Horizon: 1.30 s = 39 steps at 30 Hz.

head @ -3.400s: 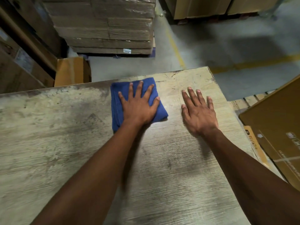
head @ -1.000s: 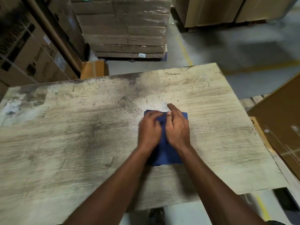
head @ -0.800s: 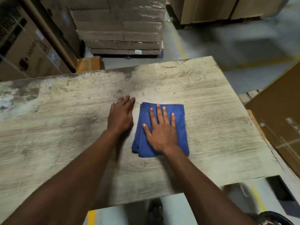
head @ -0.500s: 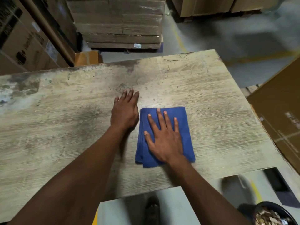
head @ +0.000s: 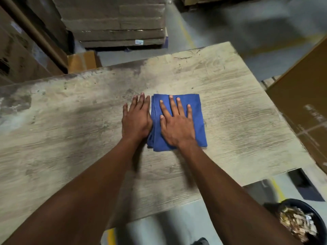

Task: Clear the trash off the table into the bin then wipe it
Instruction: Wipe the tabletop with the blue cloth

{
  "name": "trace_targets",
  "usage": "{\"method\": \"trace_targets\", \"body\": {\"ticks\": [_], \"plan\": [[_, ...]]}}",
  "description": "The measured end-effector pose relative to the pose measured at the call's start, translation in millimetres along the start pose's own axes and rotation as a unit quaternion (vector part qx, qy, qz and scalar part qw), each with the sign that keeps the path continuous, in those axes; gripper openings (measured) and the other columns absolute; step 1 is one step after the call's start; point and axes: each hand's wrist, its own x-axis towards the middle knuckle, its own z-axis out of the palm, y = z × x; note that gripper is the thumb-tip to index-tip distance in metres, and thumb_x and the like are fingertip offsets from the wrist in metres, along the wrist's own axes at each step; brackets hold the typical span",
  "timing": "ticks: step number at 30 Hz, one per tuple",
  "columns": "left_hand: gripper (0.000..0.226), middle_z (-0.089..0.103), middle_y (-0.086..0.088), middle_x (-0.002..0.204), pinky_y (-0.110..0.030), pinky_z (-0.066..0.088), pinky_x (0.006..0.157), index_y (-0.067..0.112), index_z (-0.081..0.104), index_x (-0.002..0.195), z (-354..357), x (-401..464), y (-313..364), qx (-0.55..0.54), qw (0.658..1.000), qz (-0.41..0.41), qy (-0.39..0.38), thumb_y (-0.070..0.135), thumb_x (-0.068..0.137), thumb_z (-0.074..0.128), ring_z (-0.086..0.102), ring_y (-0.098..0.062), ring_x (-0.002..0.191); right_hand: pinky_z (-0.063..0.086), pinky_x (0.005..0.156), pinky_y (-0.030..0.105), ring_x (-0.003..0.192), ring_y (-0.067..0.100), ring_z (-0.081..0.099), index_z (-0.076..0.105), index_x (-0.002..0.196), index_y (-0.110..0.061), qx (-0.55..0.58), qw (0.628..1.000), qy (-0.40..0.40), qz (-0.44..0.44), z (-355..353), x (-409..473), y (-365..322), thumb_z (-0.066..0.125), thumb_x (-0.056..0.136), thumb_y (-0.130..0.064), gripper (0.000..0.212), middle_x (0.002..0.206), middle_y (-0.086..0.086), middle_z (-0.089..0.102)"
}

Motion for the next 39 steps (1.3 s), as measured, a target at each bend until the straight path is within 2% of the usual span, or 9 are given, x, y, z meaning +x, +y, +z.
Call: {"method": "trace_targets", "body": {"ticks": [6, 10, 16, 19, 25, 28, 35, 37, 39], "plan": [[0.064, 0.02, -0.002, 0.18, -0.059, 0.013, 0.132, 0.02, 0.026, 0.171, -1, -2, 0, 0.002, 1.0, 0.004, 0.007, 0.027, 0.108, 0.036, 0.015, -0.025, 0.167, 0.001, 0.133, 0.059, 0.168, 0.023, -0.006, 0.004, 0.173, -0.037, 0.006, 0.999, -0.015, 0.039, 0, -105, -10, 0.016, 0.111, -0.053, 0.064, 0.182, 0.0, -0.004], [0.062, 0.019, -0.002, 0.181, -0.06, 0.014, 0.132, 0.019, 0.023, 0.172, 1, -4, 2, 0.016, 1.0, 0.009, 0.006, 0.029, 0.111, 0.032, 0.014, -0.026, 0.167, -0.005, 0.132, 0.059, 0.167, 0.021, -0.013, -0.001, 0.172, -0.039, 0.016, 0.996, -0.016, 0.086, -7, -74, -5, 0.013, 0.11, -0.056, 0.065, 0.181, -0.002, -0.01], [0.062, 0.011, 0.001, 0.182, -0.059, 0.007, 0.133, 0.02, 0.017, 0.173, 1, 0, 4, 0.014, 1.0, 0.002, -0.012, 0.029, 0.112, 0.027, 0.006, -0.023, 0.168, -0.005, 0.132, 0.061, 0.168, 0.024, -0.009, 0.001, 0.173, -0.037, 0.011, 0.991, -0.007, 0.133, -9, -16, 3, 0.011, 0.109, -0.059, 0.068, 0.182, 0.0, -0.007], [0.064, 0.008, 0.001, 0.182, -0.059, 0.006, 0.133, 0.02, 0.014, 0.174, 0, 0, 1, 0.021, 0.999, 0.002, -0.027, 0.031, 0.112, 0.026, 0.004, -0.024, 0.168, -0.006, 0.132, 0.06, 0.167, 0.023, -0.011, 0.0, 0.172, -0.038, 0.017, 0.992, 0.0, 0.127, -1, -64, -15, 0.01, 0.109, -0.06, 0.068, 0.182, 0.0, -0.008], [0.065, 0.004, -0.001, 0.182, -0.061, 0.005, 0.133, 0.019, 0.01, 0.174, -1, -3, 1, 0.028, 0.999, 0.006, -0.043, 0.04, 0.113, 0.019, 0.001, -0.027, 0.168, -0.003, 0.133, 0.059, 0.168, 0.023, -0.01, -0.001, 0.172, -0.038, 0.006, 0.982, -0.009, 0.186, 3, -177, -26, 0.011, 0.11, -0.061, 0.067, 0.182, 0.0, -0.007], [0.066, 0.003, -0.001, 0.182, -0.062, 0.006, 0.133, 0.018, 0.008, 0.174, -2, -1, 2, 0.035, 0.998, 0.011, -0.048, 0.042, 0.113, 0.015, 0.0, -0.028, 0.168, -0.005, 0.132, 0.058, 0.167, 0.023, -0.011, -0.001, 0.172, -0.04, 0.008, 0.979, -0.005, 0.203, -2, -168, -7, 0.01, 0.109, -0.062, 0.068, 0.182, -0.001, -0.008], [0.066, 0.0, 0.001, 0.182, -0.062, 0.004, 0.133, 0.019, 0.006, 0.174, 2, -1, 3, 0.037, 0.998, 0.012, -0.052, 0.044, 0.114, 0.014, -0.003, -0.027, 0.168, -0.005, 0.132, 0.062, 0.167, 0.027, -0.012, -0.005, 0.172, -0.037, 0.007, 0.966, 0.001, 0.257, -14, -74, 52, 0.009, 0.108, -0.063, 0.07, 0.182, 0.002, -0.009], [0.067, -0.001, 0.001, 0.182, -0.063, 0.004, 0.133, 0.019, 0.006, 0.174, 2, 0, 3, 0.036, 0.998, 0.011, -0.057, 0.045, 0.113, 0.013, -0.004, -0.027, 0.168, -0.005, 0.132, 0.062, 0.167, 0.027, -0.013, -0.005, 0.172, -0.037, 0.005, 0.97, 0.0, 0.245, -11, -77, 38, 0.008, 0.108, -0.064, 0.071, 0.181, 0.003, -0.01], [0.068, -0.001, 0.0, 0.182, -0.063, 0.003, 0.132, 0.02, 0.005, 0.174, 3, -2, 3, 0.035, 0.998, 0.012, -0.059, 0.046, 0.112, 0.012, -0.004, -0.028, 0.168, -0.005, 0.132, 0.062, 0.167, 0.027, -0.012, -0.005, 0.172, -0.038, -0.002, 0.983, -0.002, 0.186, -5, -103, 16, 0.006, 0.107, -0.066, 0.072, 0.181, 0.003, -0.01]]}}
